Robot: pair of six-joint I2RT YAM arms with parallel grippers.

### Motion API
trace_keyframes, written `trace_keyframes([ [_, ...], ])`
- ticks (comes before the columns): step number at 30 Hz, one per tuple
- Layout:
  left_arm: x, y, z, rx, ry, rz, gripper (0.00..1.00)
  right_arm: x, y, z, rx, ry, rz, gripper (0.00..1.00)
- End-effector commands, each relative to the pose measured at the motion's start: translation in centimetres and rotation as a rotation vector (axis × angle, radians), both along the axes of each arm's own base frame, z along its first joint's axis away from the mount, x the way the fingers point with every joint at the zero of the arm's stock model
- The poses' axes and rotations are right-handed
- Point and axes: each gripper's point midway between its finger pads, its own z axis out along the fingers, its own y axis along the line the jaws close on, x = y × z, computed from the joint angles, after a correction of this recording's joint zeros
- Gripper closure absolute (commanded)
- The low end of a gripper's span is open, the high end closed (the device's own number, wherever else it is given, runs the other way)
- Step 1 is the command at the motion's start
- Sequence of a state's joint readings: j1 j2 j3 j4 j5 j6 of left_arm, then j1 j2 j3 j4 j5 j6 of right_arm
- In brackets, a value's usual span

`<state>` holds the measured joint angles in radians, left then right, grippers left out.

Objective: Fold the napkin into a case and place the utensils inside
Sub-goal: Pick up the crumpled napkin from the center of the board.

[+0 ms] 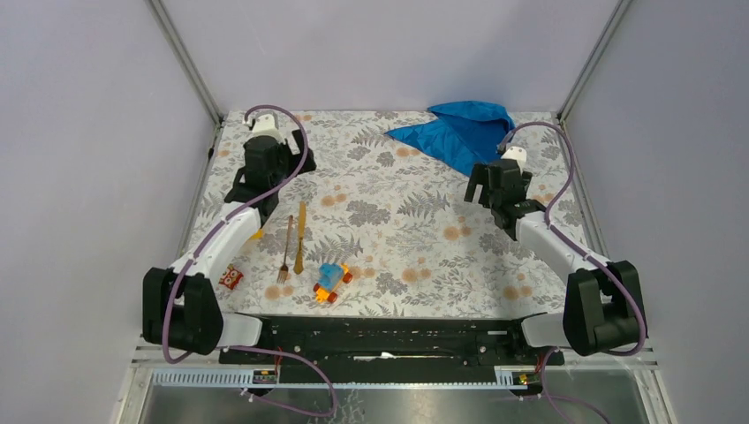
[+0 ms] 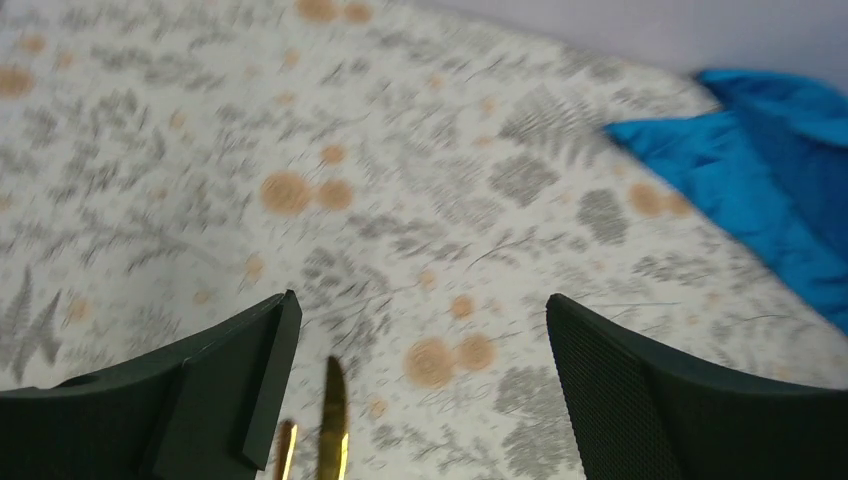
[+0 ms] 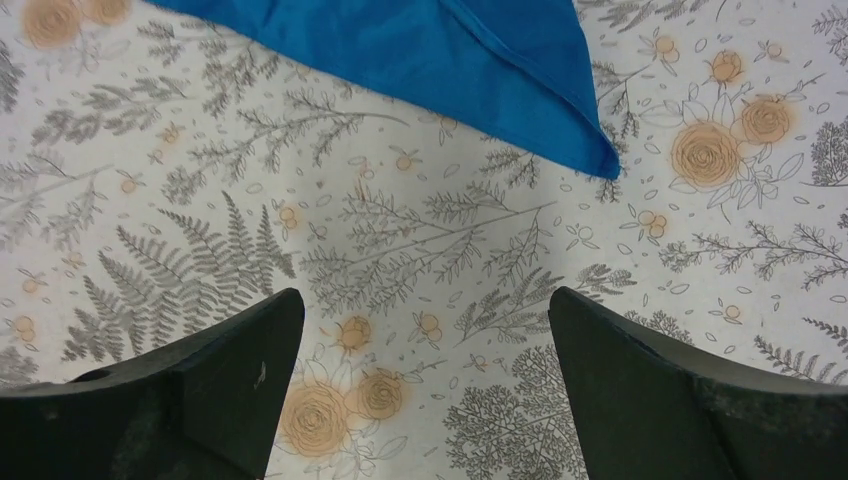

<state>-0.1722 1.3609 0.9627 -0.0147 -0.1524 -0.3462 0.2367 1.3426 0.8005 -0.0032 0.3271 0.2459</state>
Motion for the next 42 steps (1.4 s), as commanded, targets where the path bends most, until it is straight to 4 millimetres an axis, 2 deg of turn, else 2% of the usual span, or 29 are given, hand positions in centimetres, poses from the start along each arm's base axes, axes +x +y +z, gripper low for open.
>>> trace_keyframes([
  [1,0.8,-2.8,10.8,-0.029,-0.313,-0.119,0.01,3.7,0.6,6.0,0.068,-0.182,-0.05,0.0],
  [4,0.9,-3.7,10.7,-0.04,-0.309,-0.159,0.01,4.7,1.2,5.3,0.095,-0.145,-0.037,0.0],
  [6,1.0,-4.1,10.6,-0.05,-0.304,-0.178,0.01,5.6,1.0,4.3,0.185,-0.109,-0.052,0.0],
  [8,1.0,-4.6,10.5,-0.06,-0.299,-0.194,0.01,6.7,0.1,3.4,0.352,-0.08,-0.082,0.0],
  [10,0.8,-5.8,10.4,-0.075,-0.293,-0.244,0.01,7.5,-0.8,2.8,0.487,-0.075,-0.112,0.0],
  [15,0.3,-7.5,10.9,-0.101,-0.299,-0.308,0.01,8.2,-5.6,1.4,0.583,-0.076,-0.279,0.0],
  [17,0.2,-7.8,11.2,-0.115,-0.301,-0.324,0.01,8.5,-6.4,0.8,0.641,-0.065,-0.279,0.0],
  [22,0.1,-8.1,11.5,-0.124,-0.305,-0.336,0.01,8.3,-6.8,-0.7,0.545,-0.001,-0.215,0.0],
  [26,0.1,-7.9,11.8,-0.116,-0.308,-0.329,0.01,7.5,-7.3,-1.3,0.421,0.023,-0.243,0.0],
  [30,0.1,-8.0,11.5,-0.122,-0.3,-0.332,0.01,7.0,-9.2,-1.6,0.318,0.06,-0.326,0.0],
  [34,-0.1,-8.2,11.6,-0.132,-0.301,-0.344,0.01,8.1,-10.1,-3.0,0.23,0.099,-0.275,0.0],
  [36,-0.3,-8.3,12.0,-0.137,-0.309,-0.354,0.01,8.8,-10.1,-4.5,0.213,0.158,-0.251,0.0],
  [42,-0.2,-8.2,11.7,-0.132,-0.304,-0.347,0.01,11.0,-9.9,-6.9,0.264,0.24,-0.232,0.0],
])
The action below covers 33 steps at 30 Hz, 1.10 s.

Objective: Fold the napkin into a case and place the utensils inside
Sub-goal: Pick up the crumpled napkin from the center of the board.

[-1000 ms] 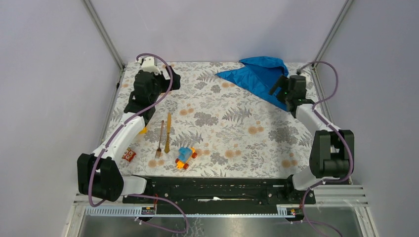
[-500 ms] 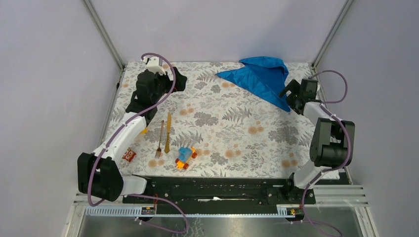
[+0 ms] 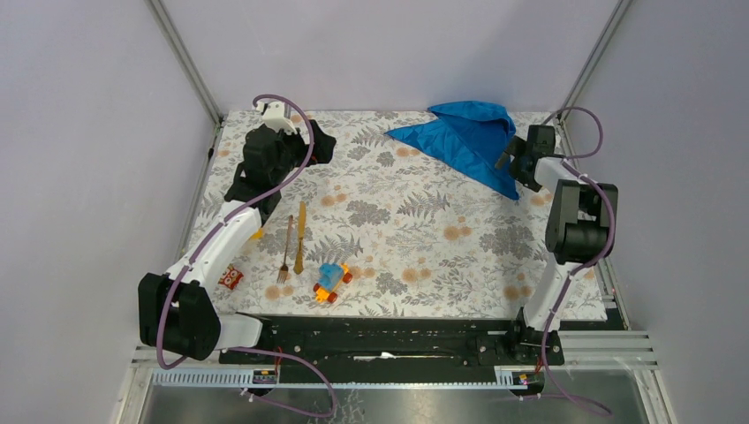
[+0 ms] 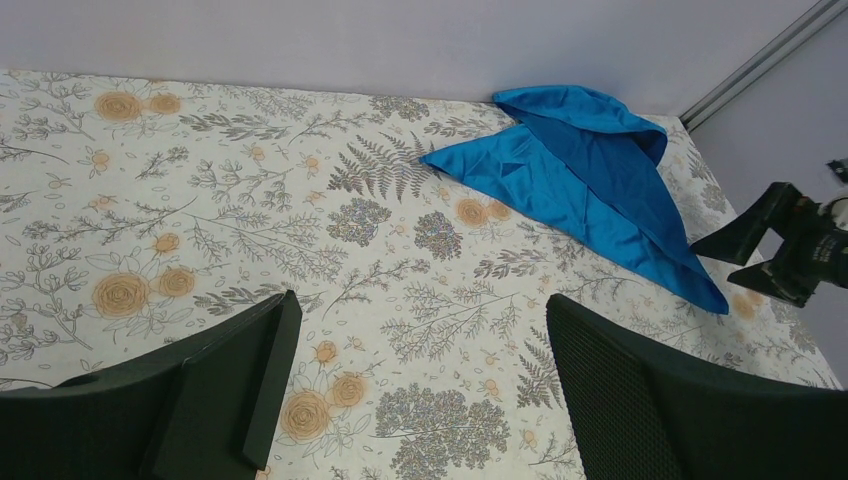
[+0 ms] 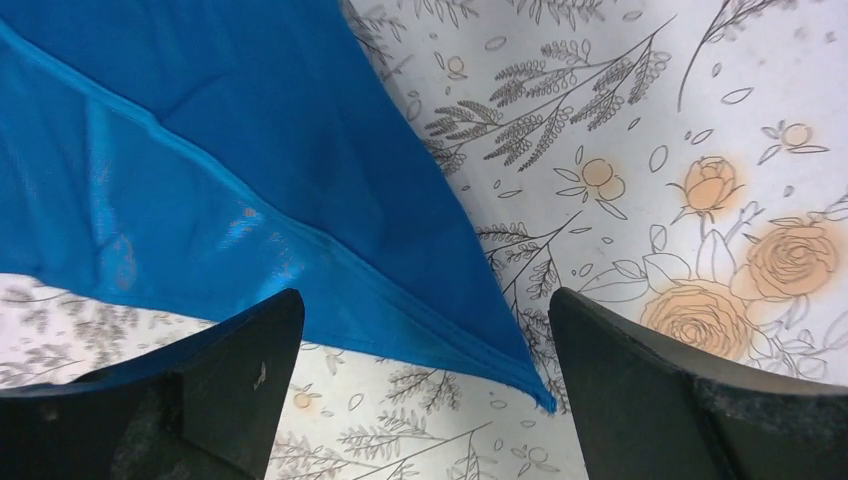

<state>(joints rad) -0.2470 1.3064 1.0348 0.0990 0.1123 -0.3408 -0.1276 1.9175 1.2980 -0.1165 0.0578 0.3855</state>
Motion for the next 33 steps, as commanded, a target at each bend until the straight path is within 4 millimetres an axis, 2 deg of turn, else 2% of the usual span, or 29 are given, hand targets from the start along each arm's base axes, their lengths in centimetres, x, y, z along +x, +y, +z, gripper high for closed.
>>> trace_keyframes([
  [1,0.3,-0.3,3.2,-0.022,-0.08,-0.015,0.01,0.3,-0.5,-1.5,-0.004,0.067,0.019,0.0],
  [4,0.3,-0.4,3.3,-0.022,-0.08,-0.019,0.01,0.2,-1.1,-3.0,0.001,0.116,-0.015,0.09],
  [8,0.5,-0.6,3.3,-0.03,-0.075,-0.03,0.01,-0.9,0.5,-4.1,0.068,0.149,0.009,0.4],
  [10,0.6,-0.7,3.2,-0.035,-0.07,-0.034,0.01,-1.5,2.6,-3.2,0.135,0.091,0.048,0.52],
  [11,0.6,-0.7,3.2,-0.037,-0.068,-0.036,0.01,-1.8,3.5,-1.9,0.151,0.056,0.066,0.57],
  [12,0.6,-0.7,3.2,-0.04,-0.066,-0.038,0.01,-2.7,4.5,-1.5,0.165,0.049,0.075,0.66],
  [13,0.6,-0.8,3.0,-0.042,-0.062,-0.039,0.01,-3.2,5.7,-0.7,0.182,0.03,0.099,0.69],
  [15,0.7,-0.9,2.8,-0.046,-0.054,-0.042,0.01,-4.4,8.4,1.3,0.216,-0.008,0.145,0.74],
  [20,0.7,-1.7,2.1,-0.076,-0.021,-0.074,0.01,-7.8,15.7,8.2,0.313,-0.128,0.333,0.87],
  [24,-0.1,-3.6,2.2,-0.126,-0.031,-0.177,0.01,-11.3,19.8,13.4,0.51,-0.183,0.464,0.99],
  [29,-3.1,-8.0,2.7,-0.116,-0.109,-0.382,0.01,-14.0,21.5,20.4,0.657,-0.267,0.522,1.0],
  [33,-5.6,-11.8,1.5,0.003,-0.124,-0.454,0.04,-15.4,21.4,26.4,0.644,-0.392,0.562,1.0],
])
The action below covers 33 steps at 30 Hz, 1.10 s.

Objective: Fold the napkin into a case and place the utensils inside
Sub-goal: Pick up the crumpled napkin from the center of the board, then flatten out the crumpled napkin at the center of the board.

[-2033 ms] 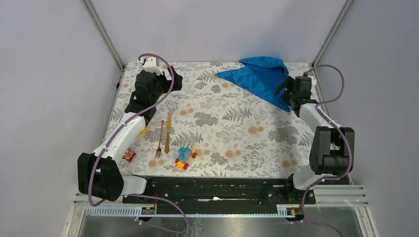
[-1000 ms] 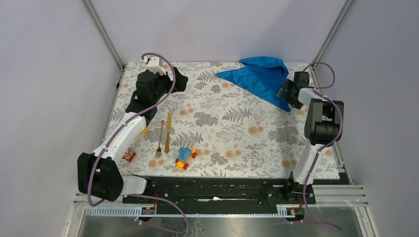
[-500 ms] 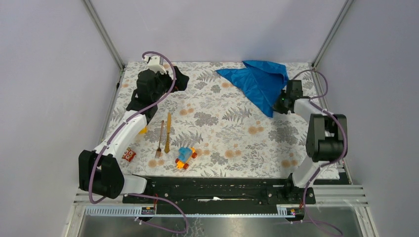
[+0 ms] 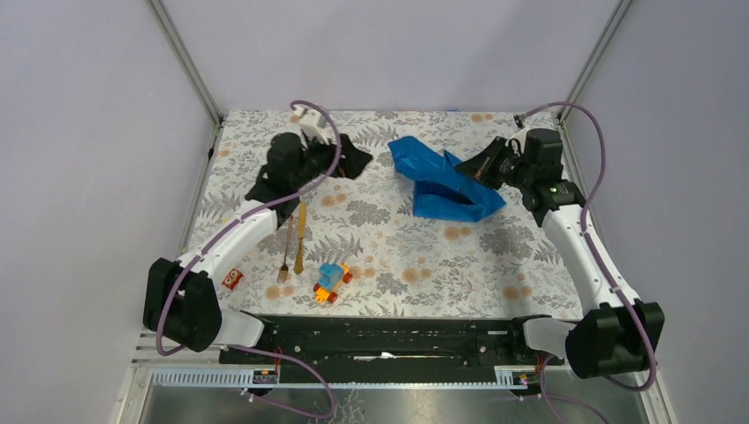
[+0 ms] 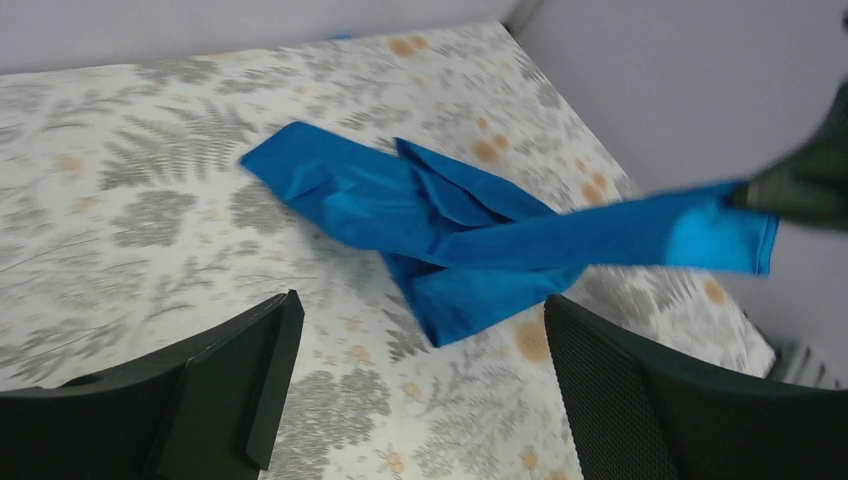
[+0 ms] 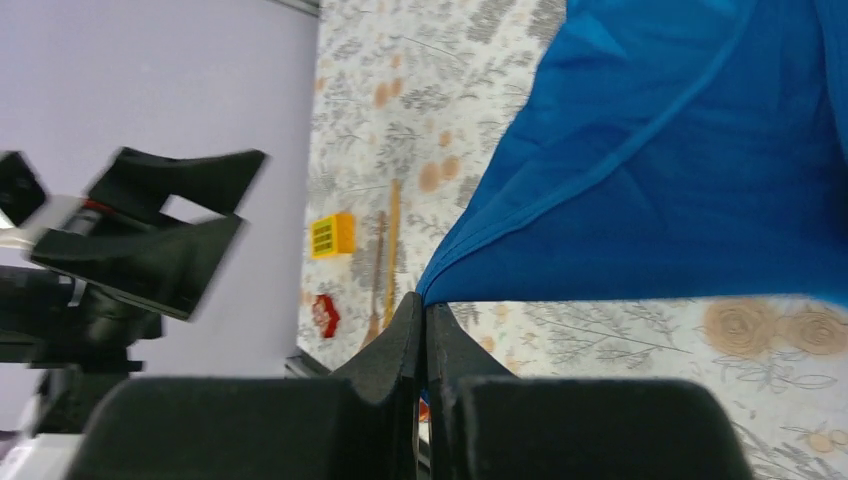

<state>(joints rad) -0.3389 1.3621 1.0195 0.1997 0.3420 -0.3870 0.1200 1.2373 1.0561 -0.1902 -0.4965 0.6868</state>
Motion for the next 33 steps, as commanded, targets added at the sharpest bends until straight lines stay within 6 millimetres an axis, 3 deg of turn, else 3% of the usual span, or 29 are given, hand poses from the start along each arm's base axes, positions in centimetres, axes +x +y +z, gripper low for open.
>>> trace_keyframes([
  [1,-3.6,-5.1,1.3,0.098,-0.134,-0.143,0.05,-2.3,0.5,8.0,0.056,-0.123,0.039,1.0],
  [3,-4.7,-6.8,0.2,0.14,-0.114,-0.166,0.05,-2.5,-0.9,9.3,-0.023,-0.163,-0.014,1.0],
  [5,-5.1,-7.3,-0.5,0.149,-0.078,-0.136,0.04,-2.8,-2.2,10.3,-0.095,-0.201,-0.066,1.0],
  [8,-6.3,-7.8,-0.5,0.027,0.02,-0.121,0.01,-3.5,-4.0,11.3,-0.167,-0.258,-0.136,1.0],
  [11,-8.0,-7.6,-1.1,-0.071,0.03,-0.12,0.01,-4.3,-4.5,11.7,-0.188,-0.288,-0.155,1.0],
  [16,-8.6,-6.8,-4.9,-0.029,-0.026,-0.071,0.01,-5.0,-4.2,12.1,-0.181,-0.308,-0.132,1.0],
  [19,-8.1,-7.5,-7.8,0.033,-0.063,-0.061,0.01,-5.3,-3.8,12.6,-0.169,-0.323,-0.106,1.0],
  [21,-7.7,-8.4,-8.7,0.054,-0.104,-0.068,0.02,-5.4,-3.8,12.8,-0.168,-0.333,-0.102,1.0],
  [25,-7.3,-11.1,-8.8,0.053,-0.25,-0.123,0.11,-5.6,-3.3,13.0,-0.151,-0.341,-0.079,1.0],
  [28,-7.2,-12.9,-9.1,0.041,-0.362,-0.133,0.12,-5.8,-3.0,13.1,-0.14,-0.345,-0.063,1.0],
  [33,-5.1,-16.3,-11.8,0.089,-0.383,-0.163,0.11,-6.0,-2.7,13.4,-0.128,-0.35,-0.044,1.0],
])
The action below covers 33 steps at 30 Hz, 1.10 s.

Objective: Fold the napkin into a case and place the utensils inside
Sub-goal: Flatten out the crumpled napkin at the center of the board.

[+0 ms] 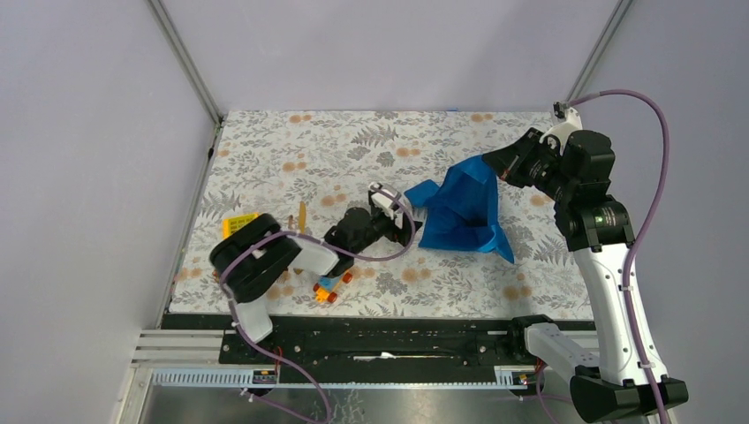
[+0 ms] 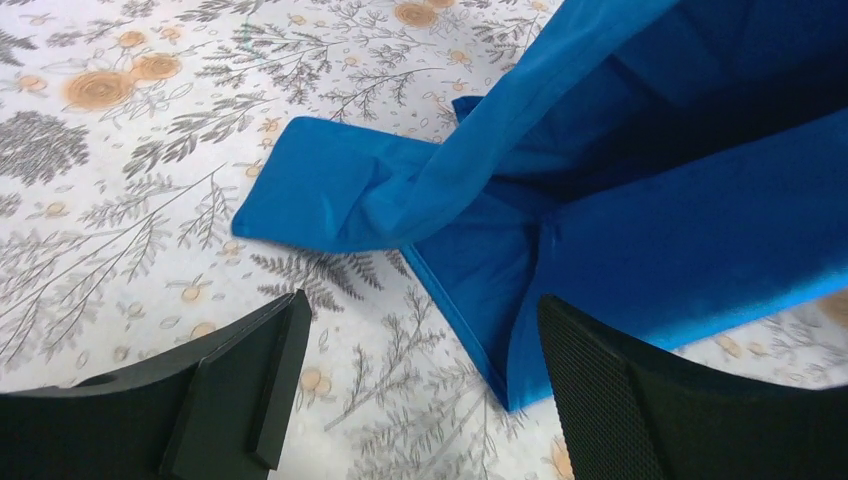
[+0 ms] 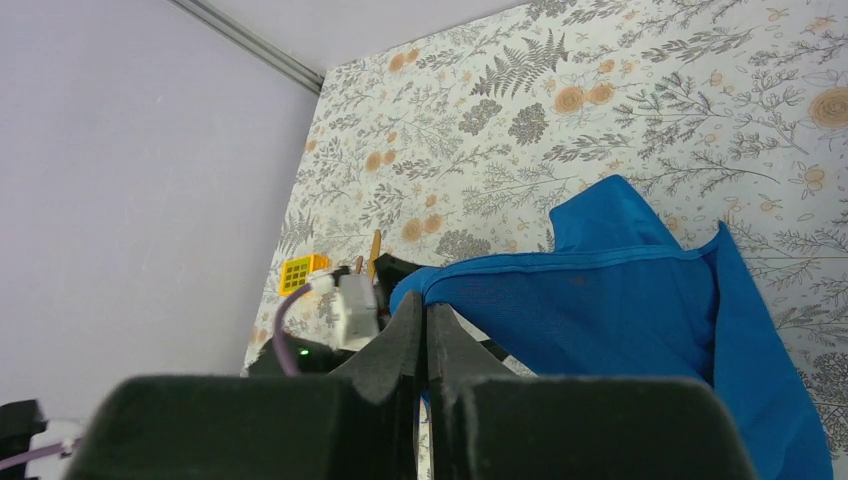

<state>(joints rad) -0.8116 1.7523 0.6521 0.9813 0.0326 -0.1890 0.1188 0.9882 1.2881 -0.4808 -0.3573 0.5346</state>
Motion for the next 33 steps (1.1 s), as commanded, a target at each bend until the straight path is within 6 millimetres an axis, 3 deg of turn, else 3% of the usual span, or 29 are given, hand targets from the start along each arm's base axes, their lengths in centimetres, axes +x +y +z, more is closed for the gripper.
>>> trace_keyframes([
  [1,3.0,-3.0,3.8,-0.081,-0.197,0.01,0.11,-0.4,0.6,2.1,0.016,-0.075,0.046,1.0],
  [4,4.8,-3.0,2.7,-0.056,-0.21,0.078,0.13,-0.8,0.9,2.7,0.032,-0.081,0.059,1.0],
  [6,5.7,-2.8,2.8,-0.043,-0.231,0.121,0.22,-1.2,1.1,3.1,0.047,-0.084,0.072,1.0],
  [9,6.8,-2.4,3.9,-0.033,-0.269,0.179,0.39,-1.8,1.2,3.9,0.068,-0.091,0.076,1.0],
  [12,6.2,-2.4,6.5,-0.029,-0.321,0.145,0.64,-2.6,0.9,4.8,0.076,-0.109,0.057,1.0],
  [14,5.3,-1.8,9.0,-0.023,-0.342,0.129,0.82,-3.3,0.4,5.9,0.077,-0.142,0.031,1.0],
  [17,3.0,-0.2,13.6,0.014,-0.347,0.131,0.93,-4.8,-0.8,8.5,0.07,-0.225,-0.029,1.0],
  [19,1.1,1.4,18.0,0.023,-0.36,0.164,1.0,-6.2,-1.9,10.6,0.071,-0.301,-0.085,1.0],
  [22,-2.3,3.9,24.8,0.003,-0.378,0.191,1.0,-8.6,-4.2,13.7,0.09,-0.431,-0.209,1.0],
  [25,-5.6,6.0,31.1,-0.035,-0.379,0.191,1.0,-11.3,-6.1,15.7,0.14,-0.535,-0.304,1.0],
  [26,-6.9,6.8,34.0,-0.072,-0.388,0.177,1.0,-11.9,-6.6,16.0,0.156,-0.554,-0.326,1.0],
  [29,-10.3,6.4,37.0,-0.09,-0.365,0.065,1.0,-13.3,-7.6,16.9,0.206,-0.613,-0.381,1.0],
  [33,-12.2,5.0,38.0,-0.06,-0.331,-0.034,1.0,-13.6,-8.5,17.1,0.226,-0.654,-0.427,1.0],
])
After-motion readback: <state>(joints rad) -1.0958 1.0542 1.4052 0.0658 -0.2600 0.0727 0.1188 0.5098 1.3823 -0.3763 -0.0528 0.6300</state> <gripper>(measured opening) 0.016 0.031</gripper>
